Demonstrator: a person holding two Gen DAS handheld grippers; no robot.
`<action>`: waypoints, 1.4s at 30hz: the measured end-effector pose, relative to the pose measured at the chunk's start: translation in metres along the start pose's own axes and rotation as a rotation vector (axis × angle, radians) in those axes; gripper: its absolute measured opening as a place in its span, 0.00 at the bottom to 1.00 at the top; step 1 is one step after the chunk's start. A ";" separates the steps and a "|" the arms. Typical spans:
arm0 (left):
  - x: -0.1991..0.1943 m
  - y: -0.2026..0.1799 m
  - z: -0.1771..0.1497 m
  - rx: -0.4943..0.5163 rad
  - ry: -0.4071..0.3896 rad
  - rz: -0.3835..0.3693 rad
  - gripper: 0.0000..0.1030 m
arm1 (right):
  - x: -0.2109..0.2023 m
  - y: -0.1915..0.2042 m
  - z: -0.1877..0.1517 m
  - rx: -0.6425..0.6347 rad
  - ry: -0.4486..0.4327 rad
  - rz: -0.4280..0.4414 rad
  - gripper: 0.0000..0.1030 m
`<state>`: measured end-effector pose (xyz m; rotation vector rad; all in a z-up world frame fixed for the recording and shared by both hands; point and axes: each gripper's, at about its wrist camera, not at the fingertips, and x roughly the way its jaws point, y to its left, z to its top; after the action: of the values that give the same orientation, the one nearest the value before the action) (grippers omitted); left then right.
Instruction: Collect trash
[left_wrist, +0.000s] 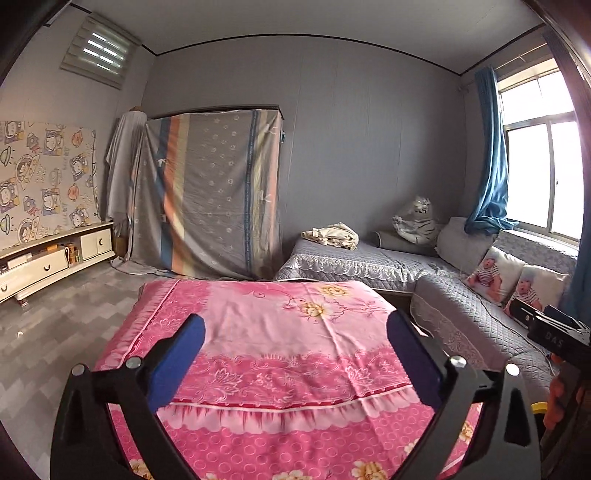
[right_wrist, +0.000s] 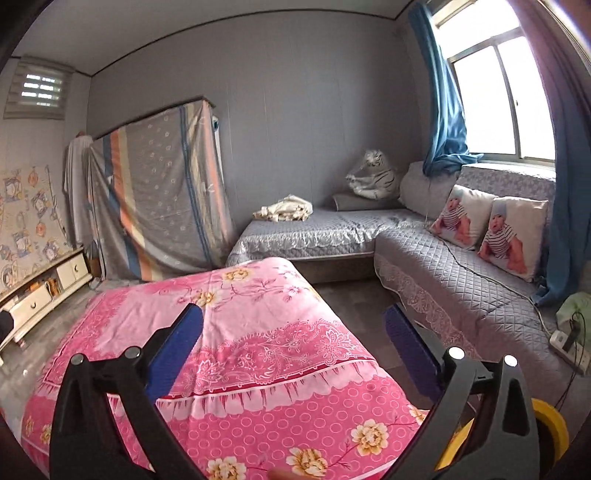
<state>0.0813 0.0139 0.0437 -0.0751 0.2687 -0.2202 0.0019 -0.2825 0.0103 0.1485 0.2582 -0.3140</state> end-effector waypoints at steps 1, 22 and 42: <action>-0.002 0.002 -0.002 -0.007 0.003 0.001 0.92 | -0.001 0.001 -0.002 -0.002 -0.007 -0.002 0.92; -0.025 -0.005 -0.027 -0.009 -0.011 -0.011 0.92 | -0.010 0.003 -0.038 0.006 0.073 0.043 0.92; -0.026 -0.008 -0.027 -0.013 -0.012 -0.020 0.92 | -0.006 0.001 -0.040 0.020 0.091 0.050 0.92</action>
<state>0.0476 0.0108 0.0254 -0.0917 0.2572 -0.2375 -0.0123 -0.2726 -0.0261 0.1891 0.3408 -0.2601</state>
